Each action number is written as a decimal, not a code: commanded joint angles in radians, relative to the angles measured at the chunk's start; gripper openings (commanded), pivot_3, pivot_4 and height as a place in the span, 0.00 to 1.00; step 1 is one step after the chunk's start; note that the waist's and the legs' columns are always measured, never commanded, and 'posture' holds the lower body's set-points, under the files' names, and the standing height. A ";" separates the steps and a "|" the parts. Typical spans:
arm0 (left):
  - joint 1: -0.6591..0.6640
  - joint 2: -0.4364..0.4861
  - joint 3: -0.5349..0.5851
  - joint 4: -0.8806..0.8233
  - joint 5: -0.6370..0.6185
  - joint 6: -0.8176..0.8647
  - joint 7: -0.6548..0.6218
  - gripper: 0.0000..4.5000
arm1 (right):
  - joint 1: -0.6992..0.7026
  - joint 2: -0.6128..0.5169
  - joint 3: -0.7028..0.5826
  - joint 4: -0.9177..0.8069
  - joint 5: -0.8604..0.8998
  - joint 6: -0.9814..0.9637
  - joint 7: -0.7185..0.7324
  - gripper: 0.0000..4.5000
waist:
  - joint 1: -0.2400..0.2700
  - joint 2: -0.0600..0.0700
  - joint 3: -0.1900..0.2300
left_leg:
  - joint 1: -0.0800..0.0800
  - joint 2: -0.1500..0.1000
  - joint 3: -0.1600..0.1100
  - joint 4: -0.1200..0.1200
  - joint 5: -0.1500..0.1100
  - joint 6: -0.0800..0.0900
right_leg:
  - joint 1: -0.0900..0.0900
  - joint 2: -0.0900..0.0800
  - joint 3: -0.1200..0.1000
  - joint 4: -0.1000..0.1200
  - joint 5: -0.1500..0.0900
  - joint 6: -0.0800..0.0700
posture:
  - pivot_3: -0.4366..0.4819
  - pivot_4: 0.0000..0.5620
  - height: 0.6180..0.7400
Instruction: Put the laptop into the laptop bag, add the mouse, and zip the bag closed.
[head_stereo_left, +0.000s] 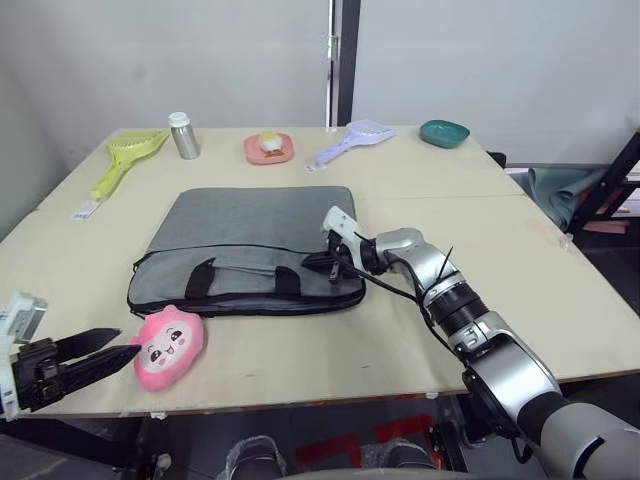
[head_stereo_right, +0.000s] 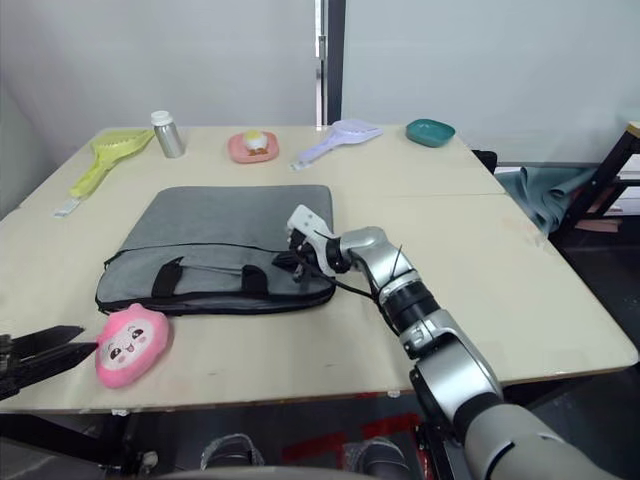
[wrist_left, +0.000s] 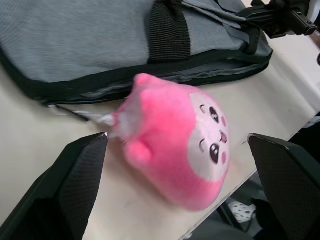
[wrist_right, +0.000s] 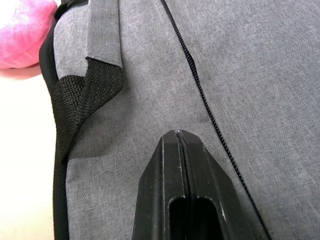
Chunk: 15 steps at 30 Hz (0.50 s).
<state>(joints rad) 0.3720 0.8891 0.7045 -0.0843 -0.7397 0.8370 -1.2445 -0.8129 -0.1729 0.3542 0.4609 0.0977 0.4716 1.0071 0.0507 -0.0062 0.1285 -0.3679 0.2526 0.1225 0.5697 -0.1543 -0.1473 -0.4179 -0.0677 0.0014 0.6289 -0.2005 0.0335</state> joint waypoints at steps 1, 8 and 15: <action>0.021 -0.006 -0.040 -0.047 -0.019 0.035 0.017 0.99 | 0.032 -0.008 0.030 0.014 -0.023 0.044 0.007 0.00 | -0.002 0.000 0.000 | 0.000 0.000 0.000 0.000 0.000 0.000 | 0.000 0.000 0.000 0.000 0.000 0.000 | 0.48 0.27 1.00; -0.049 -0.028 -0.138 0.021 0.019 0.027 0.099 0.99 | 0.045 -0.020 0.027 -0.010 -0.023 0.053 0.002 0.00 | 0.002 0.001 0.000 | 0.001 0.000 0.000 -0.001 0.000 0.000 | 0.000 0.000 0.000 0.000 0.000 0.000 | 0.48 0.27 1.00; -0.126 -0.066 -0.240 0.004 0.028 0.015 0.145 0.99 | 0.060 -0.031 0.024 -0.034 -0.029 0.063 -0.006 0.00 | 0.003 0.002 -0.002 | 0.001 0.000 0.000 -0.001 0.000 0.000 | 0.000 0.000 0.000 0.000 0.000 0.000 | 0.48 0.27 1.00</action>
<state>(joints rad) 0.2505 0.8309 0.4974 -0.0715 -0.7214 0.8583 -1.1105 -0.7847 -0.1881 0.3530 0.4059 0.0909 0.4990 1.0006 0.0538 -0.0042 0.1267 -0.3673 0.2516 0.1227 0.5688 -0.1543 -0.1474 -0.4174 -0.0680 0.0013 0.6290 -0.2007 0.0336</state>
